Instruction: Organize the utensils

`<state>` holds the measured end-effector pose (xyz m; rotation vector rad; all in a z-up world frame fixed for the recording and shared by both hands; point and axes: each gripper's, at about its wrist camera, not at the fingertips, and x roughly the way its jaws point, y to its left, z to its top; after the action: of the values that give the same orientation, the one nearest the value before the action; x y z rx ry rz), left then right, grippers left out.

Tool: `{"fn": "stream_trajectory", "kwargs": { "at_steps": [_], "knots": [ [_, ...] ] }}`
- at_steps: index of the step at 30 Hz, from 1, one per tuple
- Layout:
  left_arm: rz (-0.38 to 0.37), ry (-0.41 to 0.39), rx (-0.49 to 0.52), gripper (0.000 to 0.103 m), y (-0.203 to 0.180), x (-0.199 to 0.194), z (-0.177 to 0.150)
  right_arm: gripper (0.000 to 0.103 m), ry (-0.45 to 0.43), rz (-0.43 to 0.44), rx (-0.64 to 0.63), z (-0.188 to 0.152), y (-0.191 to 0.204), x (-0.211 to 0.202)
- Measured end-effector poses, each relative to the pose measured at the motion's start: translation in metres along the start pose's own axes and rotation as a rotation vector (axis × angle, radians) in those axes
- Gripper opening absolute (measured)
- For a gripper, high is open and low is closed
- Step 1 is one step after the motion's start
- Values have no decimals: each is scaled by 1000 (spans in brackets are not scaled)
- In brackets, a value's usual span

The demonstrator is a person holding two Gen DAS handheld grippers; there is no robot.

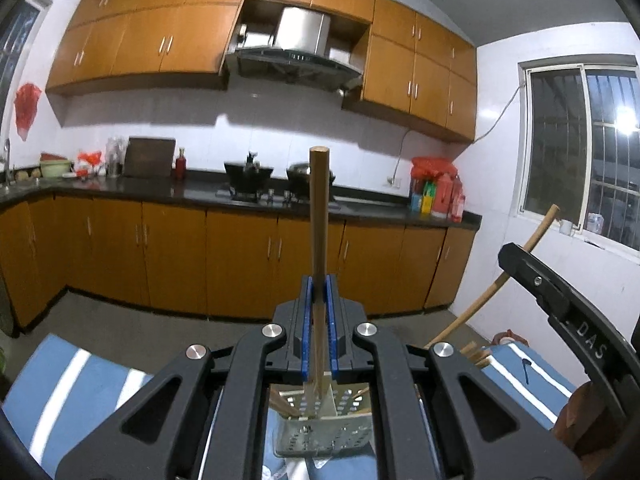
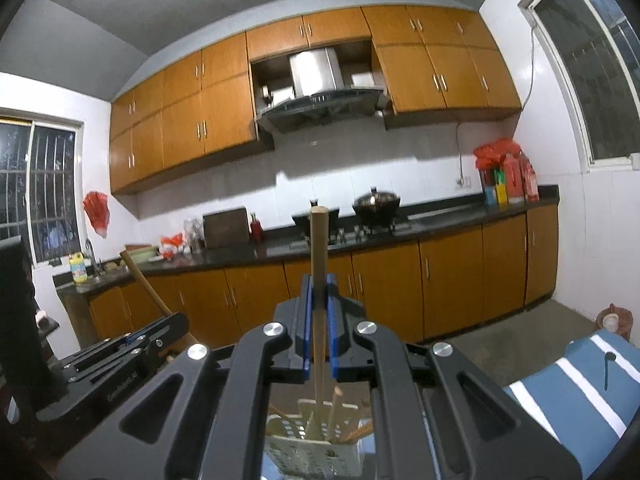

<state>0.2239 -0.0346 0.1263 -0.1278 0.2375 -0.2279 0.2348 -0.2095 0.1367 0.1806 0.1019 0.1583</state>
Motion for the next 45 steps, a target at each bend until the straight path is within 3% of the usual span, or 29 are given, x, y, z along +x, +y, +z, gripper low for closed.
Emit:
{"fn": "stream_trajectory", "kwargs": {
  "at_steps": [8, 13, 17, 23, 27, 30, 35, 39, 45],
  "knots": [
    [-16, 53, -9, 7, 2, 11, -14, 8, 53, 7, -9, -14, 1, 13],
    [-23, 60, -27, 9, 5, 5, -8, 17, 44, 8, -7, -13, 3, 6],
    [-12, 42, -31, 33, 8, -1, -2, 19, 29, 7, 1, -9, 3, -4],
    [-3, 11, -44, 35, 13, -19, 9, 34, -5, -8, 1, 0, 1, -29],
    [12, -11, -33, 46, 16, -37, 12, 45, -15, -26, -15, 1, 1, -47],
    [36, -23, -15, 55, 19, -52, 8, 58, -2, -49, -22, -3, 2, -57],
    [96, -26, 35, 78, 22, -71, 1, 97, 38, -120, -55, -12, 5, -67],
    [142, -31, 84, 98, 22, -85, -5, 99, 64, -167, -76, -19, 7, -76],
    [194, -36, 140, 101, 21, -105, -13, 99, 77, -221, -89, -26, 6, -91]
  ]
}}
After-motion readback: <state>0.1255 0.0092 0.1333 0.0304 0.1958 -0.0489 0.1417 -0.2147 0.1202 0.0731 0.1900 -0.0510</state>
